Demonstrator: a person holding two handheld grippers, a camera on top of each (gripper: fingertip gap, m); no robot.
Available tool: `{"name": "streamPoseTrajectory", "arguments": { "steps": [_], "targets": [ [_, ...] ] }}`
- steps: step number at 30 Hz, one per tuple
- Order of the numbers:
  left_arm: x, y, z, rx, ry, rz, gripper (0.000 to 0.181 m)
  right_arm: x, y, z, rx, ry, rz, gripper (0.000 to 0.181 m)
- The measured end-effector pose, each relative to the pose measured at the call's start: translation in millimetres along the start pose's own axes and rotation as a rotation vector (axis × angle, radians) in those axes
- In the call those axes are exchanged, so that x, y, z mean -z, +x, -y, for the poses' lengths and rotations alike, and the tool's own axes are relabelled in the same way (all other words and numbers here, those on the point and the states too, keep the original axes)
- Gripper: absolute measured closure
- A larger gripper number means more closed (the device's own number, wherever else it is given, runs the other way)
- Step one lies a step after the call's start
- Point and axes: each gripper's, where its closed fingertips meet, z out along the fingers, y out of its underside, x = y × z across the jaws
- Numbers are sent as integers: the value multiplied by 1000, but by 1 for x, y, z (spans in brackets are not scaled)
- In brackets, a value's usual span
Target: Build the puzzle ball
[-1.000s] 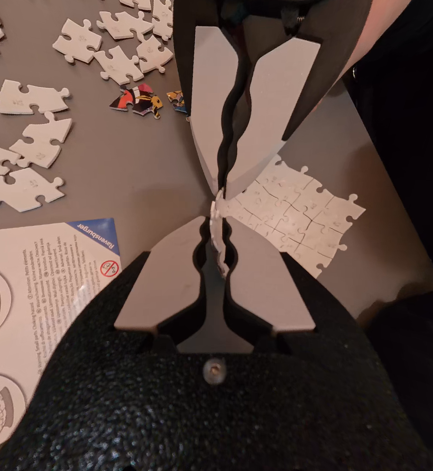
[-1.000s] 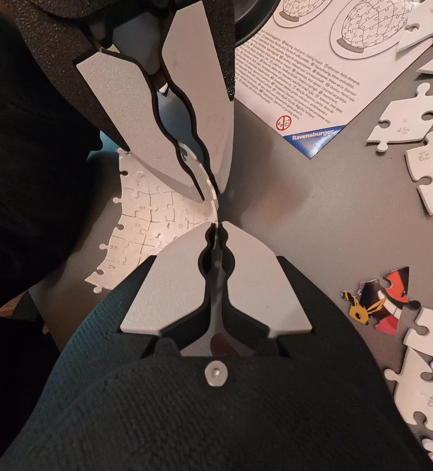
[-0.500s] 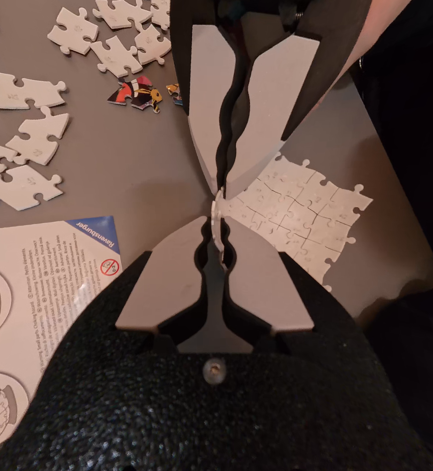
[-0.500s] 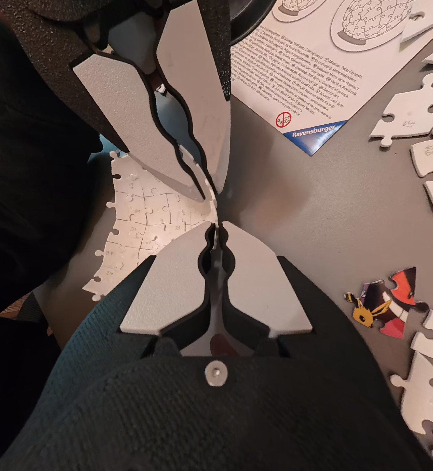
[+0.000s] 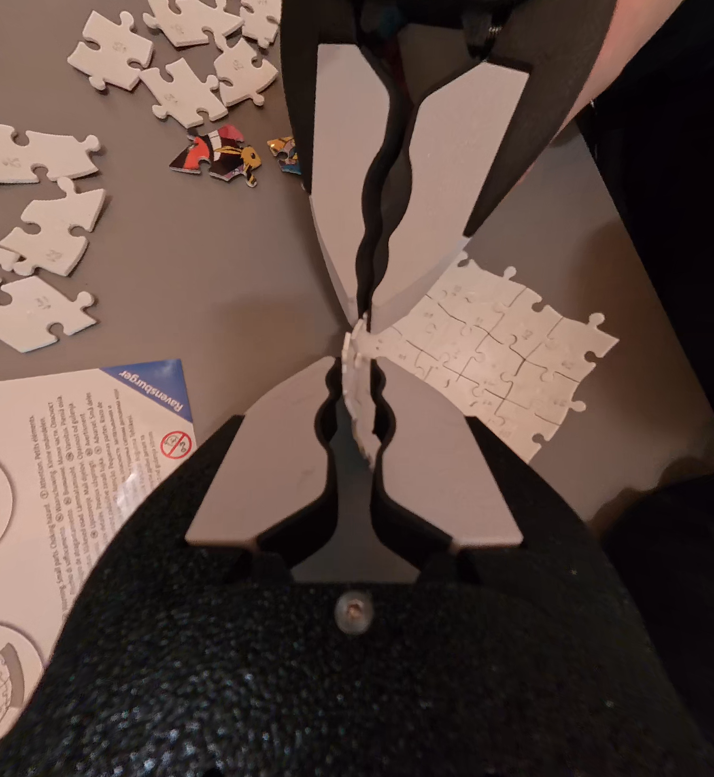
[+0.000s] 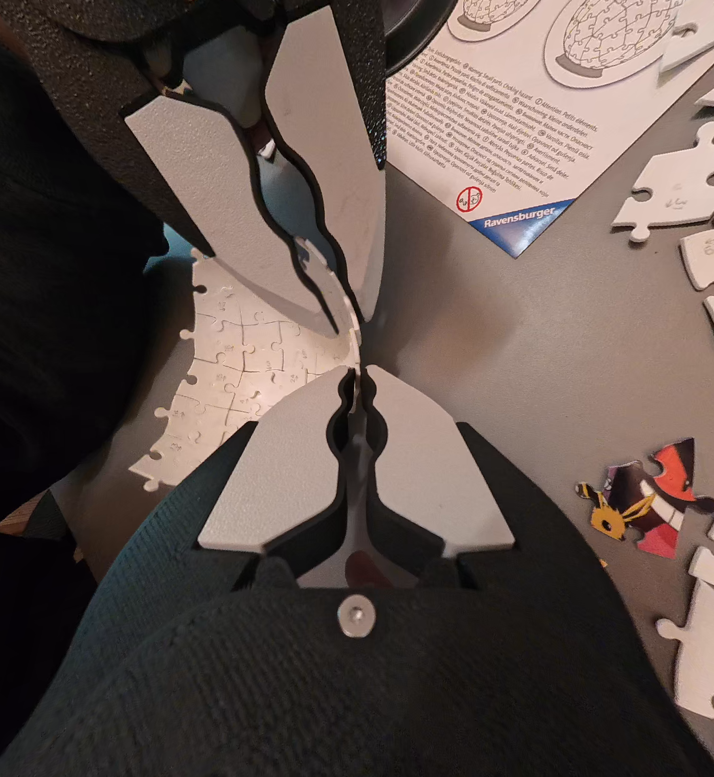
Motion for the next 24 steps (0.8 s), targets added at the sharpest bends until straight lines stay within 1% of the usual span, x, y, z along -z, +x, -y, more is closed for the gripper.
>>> {"name": "streamPoseTrajectory", "arguments": {
  "steps": [4,7,10,24],
  "targets": [
    [-2,1,2,-27,-2,7,166,-1,0,0,-13,10,6,179],
    [-3,0,1,-20,4,-4,168,0,-1,0,-13,21,8,179],
    [-1,-1,-1,9,10,-12,175,2,0,1,-23,39,10,179],
    [-1,-2,-4,11,-1,-9,172,0,1,1,-34,54,23,179]
  ]
}}
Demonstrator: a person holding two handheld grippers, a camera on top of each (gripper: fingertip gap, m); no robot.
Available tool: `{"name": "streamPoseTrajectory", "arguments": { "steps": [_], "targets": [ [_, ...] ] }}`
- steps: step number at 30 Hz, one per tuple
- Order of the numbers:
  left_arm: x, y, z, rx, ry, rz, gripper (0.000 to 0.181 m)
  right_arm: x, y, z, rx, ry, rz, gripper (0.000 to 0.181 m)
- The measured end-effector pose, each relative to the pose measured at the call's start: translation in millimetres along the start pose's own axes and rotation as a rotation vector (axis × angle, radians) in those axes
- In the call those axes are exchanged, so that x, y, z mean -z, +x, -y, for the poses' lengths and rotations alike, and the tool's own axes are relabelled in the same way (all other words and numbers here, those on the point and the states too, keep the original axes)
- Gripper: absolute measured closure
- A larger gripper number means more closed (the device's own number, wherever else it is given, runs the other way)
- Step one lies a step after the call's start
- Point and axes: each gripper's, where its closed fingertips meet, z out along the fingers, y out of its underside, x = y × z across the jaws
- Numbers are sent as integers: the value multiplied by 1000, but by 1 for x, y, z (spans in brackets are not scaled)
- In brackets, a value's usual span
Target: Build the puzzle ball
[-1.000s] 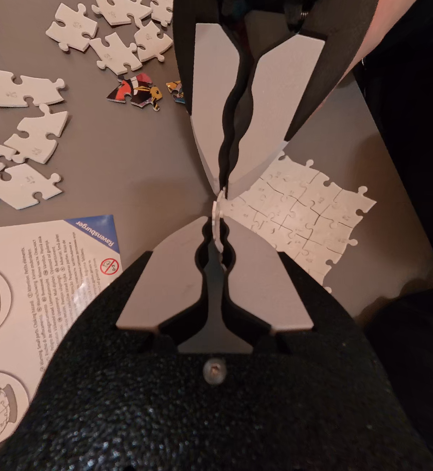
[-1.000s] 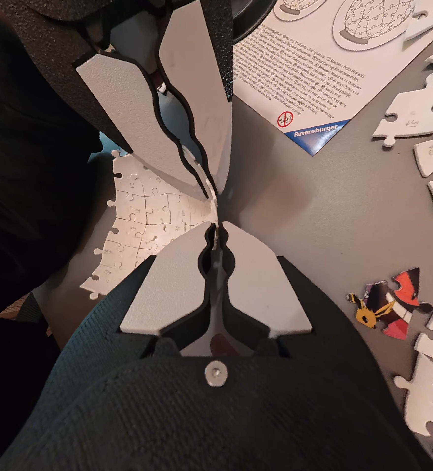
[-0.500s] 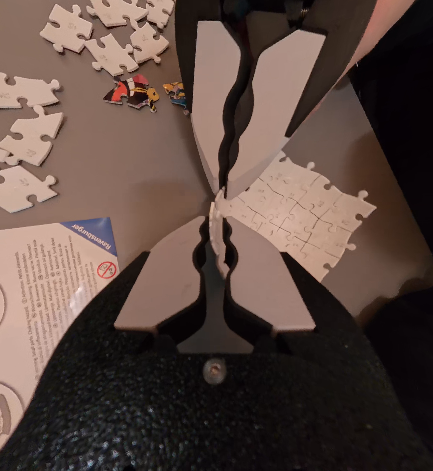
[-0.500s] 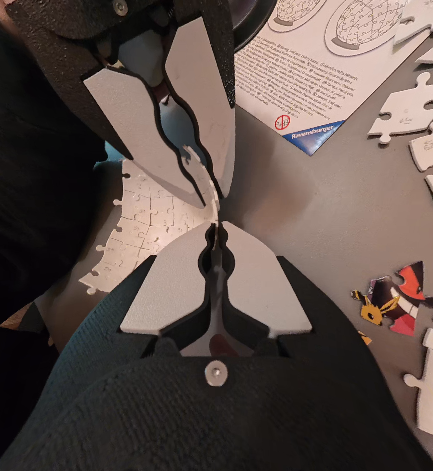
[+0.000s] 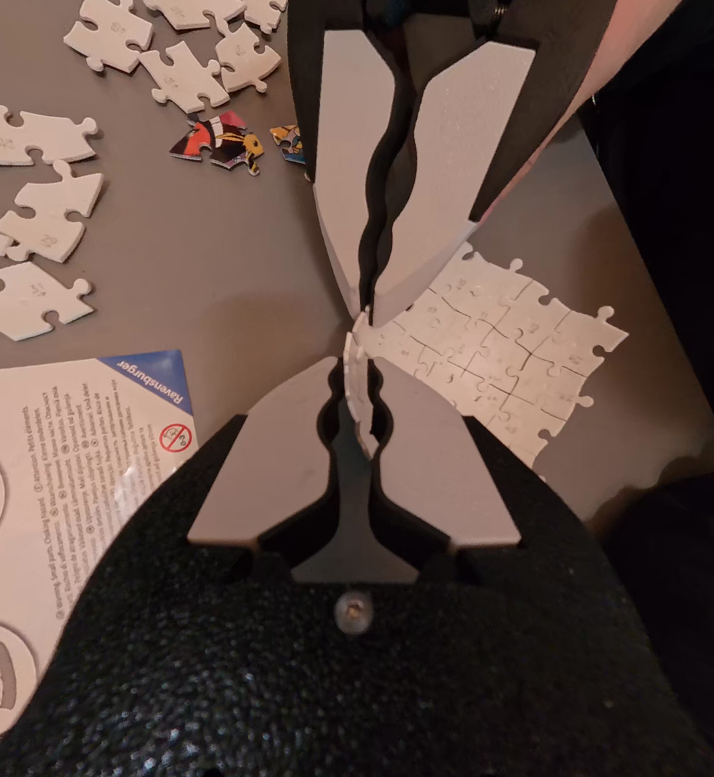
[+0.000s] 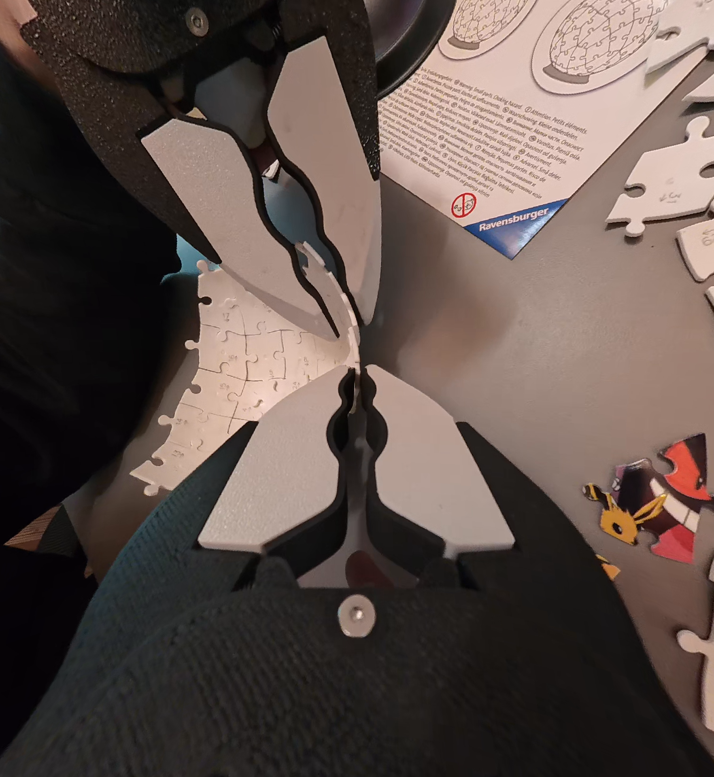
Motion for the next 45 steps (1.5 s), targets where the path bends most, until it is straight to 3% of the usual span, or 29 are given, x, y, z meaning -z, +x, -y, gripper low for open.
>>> {"name": "streamPoseTrajectory", "arguments": {
  "steps": [35,45],
  "targets": [
    [-1,-2,3,-19,-10,11,168,-3,-1,1,23,1,-16,178],
    [3,0,-7,-101,-108,44,171,-7,-5,2,40,-3,4,178]
  ]
}}
